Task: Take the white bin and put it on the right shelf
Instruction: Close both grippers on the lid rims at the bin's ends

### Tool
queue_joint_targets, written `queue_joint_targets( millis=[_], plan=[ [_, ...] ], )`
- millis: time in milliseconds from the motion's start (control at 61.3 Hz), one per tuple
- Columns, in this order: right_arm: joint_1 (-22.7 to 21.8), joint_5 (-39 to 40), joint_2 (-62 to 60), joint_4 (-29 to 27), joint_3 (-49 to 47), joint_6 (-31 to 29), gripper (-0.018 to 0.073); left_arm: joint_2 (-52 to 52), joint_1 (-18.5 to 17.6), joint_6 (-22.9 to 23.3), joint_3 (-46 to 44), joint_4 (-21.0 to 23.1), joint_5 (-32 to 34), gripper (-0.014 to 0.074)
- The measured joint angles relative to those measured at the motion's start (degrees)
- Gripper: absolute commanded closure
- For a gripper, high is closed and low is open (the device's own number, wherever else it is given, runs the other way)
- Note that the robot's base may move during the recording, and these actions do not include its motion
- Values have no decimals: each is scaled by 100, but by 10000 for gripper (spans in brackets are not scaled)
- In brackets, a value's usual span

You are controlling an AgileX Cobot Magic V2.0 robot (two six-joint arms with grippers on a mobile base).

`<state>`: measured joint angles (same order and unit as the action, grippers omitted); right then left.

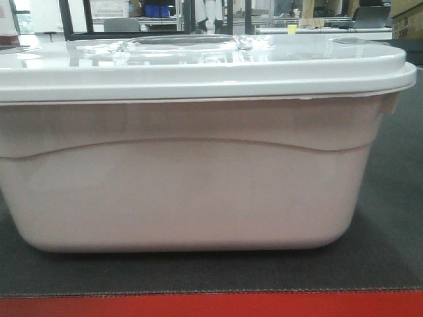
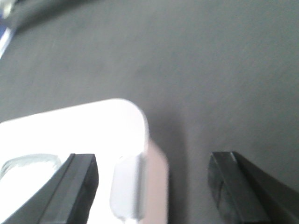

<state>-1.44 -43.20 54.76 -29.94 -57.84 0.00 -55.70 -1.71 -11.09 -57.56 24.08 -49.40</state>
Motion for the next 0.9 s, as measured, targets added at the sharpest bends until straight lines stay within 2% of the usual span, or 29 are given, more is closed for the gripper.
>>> queue_joint_targets(
  millis=[65, 147, 212, 310, 424, 506, 653, 898],
  plan=[
    [-72, -503, 307, -156, -360, -130, -31, -220, 192, -398, -209, 402, -303, 143],
    [-213, -988, 608, -451, -676, -486, -31, -481, 524, -1069, -370, 1123, -707, 143],
    [-432, -1370, 844, -957, -806, -984, -31, -754, 894, -1601, -417, 1865, -1097, 143],
    [-794, -1857, 1125, -1670, -837, -1700, -31, -1169, 1288, -2301, -426, 2738, -1528, 143],
    [-1219, -2368, 1500, -2343, -845, -2445, -31, -1759, 1644, -2884, -426, 3614, -1939, 145],
    [-1480, -2616, 1827, -2759, -845, -2941, -31, -2244, 1794, -3162, -426, 4140, -1976, 145],
    [-1665, -2612, 2422, -3356, -770, -3614, -31, -2894, 1842, -3278, -451, 4321, -1947, 145],
    [-1693, -2565, 3140, -3956, -244, -4240, -31, -3469, 1842, -3310, -460, 4334, -1916, 145]
  ],
)
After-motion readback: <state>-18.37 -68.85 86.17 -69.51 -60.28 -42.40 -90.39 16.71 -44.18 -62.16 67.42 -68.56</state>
